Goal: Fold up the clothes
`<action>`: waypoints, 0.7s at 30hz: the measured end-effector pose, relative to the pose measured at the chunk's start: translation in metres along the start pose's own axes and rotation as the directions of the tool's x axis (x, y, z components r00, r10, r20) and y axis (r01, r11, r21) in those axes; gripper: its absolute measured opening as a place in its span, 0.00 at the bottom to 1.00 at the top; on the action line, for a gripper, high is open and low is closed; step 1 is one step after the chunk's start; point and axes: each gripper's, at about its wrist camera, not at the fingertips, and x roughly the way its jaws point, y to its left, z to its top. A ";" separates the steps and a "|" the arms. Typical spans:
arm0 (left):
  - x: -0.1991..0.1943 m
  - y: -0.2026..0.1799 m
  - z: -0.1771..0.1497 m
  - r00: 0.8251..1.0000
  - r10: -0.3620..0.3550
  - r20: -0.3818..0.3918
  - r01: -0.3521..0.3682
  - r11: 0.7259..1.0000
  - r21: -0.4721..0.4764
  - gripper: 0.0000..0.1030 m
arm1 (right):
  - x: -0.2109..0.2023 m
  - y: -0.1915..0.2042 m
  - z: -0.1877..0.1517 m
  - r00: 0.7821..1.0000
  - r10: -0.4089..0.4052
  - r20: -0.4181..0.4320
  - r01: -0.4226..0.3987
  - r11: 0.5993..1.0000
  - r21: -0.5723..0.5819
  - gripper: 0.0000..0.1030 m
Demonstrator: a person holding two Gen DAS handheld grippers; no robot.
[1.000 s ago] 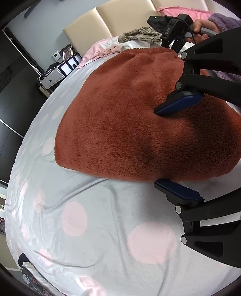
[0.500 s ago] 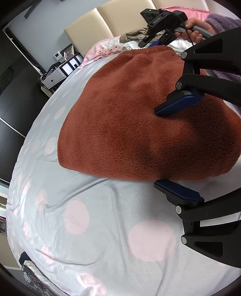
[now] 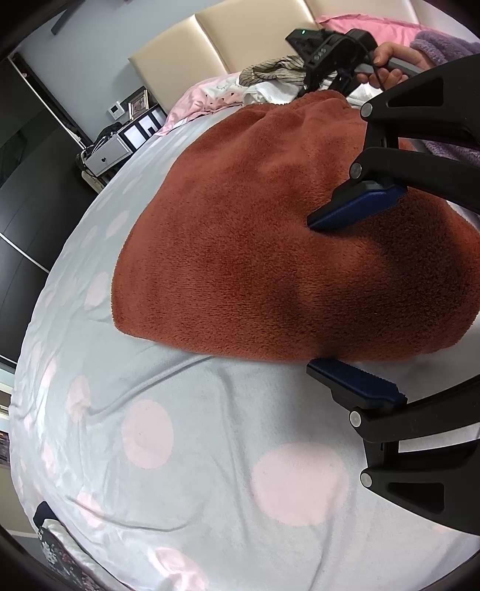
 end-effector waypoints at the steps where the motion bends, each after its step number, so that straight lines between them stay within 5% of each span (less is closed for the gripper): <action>1: 0.000 0.000 0.000 1.000 0.000 0.000 0.000 1.000 -0.001 0.70 | -0.007 0.001 0.000 0.999 0.003 0.033 -0.003 1.000 -0.002 0.32; 4: -0.001 0.000 -0.001 1.000 0.001 0.001 -0.001 1.000 -0.002 0.70 | -0.016 -0.001 -0.001 0.997 0.042 0.059 -0.042 0.999 0.001 0.32; 10: 0.000 -0.001 -0.001 1.000 -0.001 -0.001 0.001 1.000 -0.009 0.70 | 0.012 -0.006 -0.001 0.997 0.014 -0.081 -0.012 0.999 0.036 0.32; 18: 0.001 -0.001 -0.001 1.000 -0.004 -0.002 0.004 1.000 -0.011 0.70 | -0.010 0.004 -0.009 0.997 0.077 -0.019 -0.078 0.997 -0.016 0.26; 21: 0.001 -0.001 -0.001 1.000 -0.006 -0.002 0.006 1.000 -0.010 0.70 | 0.000 -0.002 -0.010 0.996 0.052 -0.074 -0.050 0.998 0.024 0.28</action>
